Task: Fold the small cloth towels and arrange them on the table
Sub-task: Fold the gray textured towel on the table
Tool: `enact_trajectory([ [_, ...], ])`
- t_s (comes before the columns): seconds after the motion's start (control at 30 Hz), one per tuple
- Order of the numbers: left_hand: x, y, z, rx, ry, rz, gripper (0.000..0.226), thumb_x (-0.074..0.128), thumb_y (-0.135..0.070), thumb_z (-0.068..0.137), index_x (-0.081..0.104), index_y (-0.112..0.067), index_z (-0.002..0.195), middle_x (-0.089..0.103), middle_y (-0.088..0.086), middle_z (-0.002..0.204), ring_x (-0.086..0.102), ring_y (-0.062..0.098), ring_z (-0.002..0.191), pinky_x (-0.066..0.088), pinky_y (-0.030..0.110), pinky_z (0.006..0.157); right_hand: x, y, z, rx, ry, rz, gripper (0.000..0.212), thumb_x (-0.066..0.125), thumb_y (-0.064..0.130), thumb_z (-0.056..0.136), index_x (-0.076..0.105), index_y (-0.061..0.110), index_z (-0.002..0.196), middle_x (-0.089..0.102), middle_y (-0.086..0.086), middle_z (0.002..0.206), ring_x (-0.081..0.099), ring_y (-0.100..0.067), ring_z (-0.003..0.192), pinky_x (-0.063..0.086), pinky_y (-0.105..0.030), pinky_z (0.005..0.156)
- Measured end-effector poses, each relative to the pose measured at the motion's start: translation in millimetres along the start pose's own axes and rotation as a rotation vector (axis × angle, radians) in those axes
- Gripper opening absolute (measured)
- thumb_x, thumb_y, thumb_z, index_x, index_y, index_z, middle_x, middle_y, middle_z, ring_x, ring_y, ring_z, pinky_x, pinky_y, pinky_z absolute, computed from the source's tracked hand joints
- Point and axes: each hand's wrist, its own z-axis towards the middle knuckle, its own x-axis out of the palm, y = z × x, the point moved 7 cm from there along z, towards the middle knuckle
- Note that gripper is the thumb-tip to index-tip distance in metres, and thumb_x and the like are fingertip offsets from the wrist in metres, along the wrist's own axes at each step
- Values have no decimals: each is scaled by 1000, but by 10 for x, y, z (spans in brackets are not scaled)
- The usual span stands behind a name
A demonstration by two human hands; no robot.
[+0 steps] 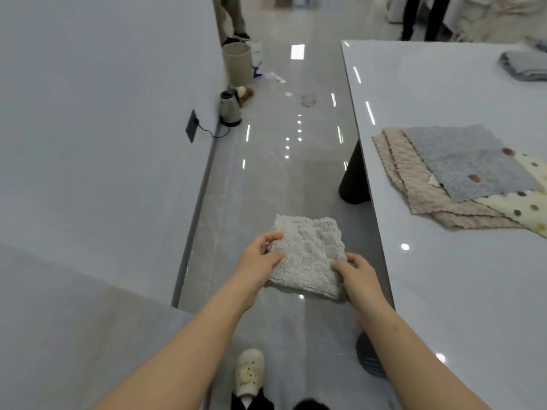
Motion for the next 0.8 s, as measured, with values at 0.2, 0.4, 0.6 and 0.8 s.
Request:
enact_trajectory([
  [0.2,-75,-363,603,-21,57,88,31,50,-4,90,57,-34,92,56,3,110,56,17,86,47,29,77,218,213,348,51,-82,102,15,52,14,89,55,13,104,60,1,89,56,-13,74,44,-26,63],
  [0.4,241,-895,1351,-5,110,110,26,50,-6,90,57,-29,100,55,-4,101,58,13,80,48,26,68,51,752,1046,8,-165,152,14,54,16,88,54,14,103,60,1,90,58,-14,77,47,-30,67],
  [0.6,877,-1675,2297,46,132,99,27,51,-6,90,58,-32,92,56,1,108,58,19,81,46,32,70,-381,1556,2043,-33,-229,220,12,55,15,86,54,18,98,64,-4,94,60,-16,77,50,-31,65],
  [0.8,1424,-2195,3125,73,169,87,28,50,-5,90,56,-33,92,56,4,115,59,19,86,45,33,71,-738,2188,2761,-66,-243,242,22,55,14,87,53,15,109,61,-3,93,56,-13,72,43,-26,59],
])
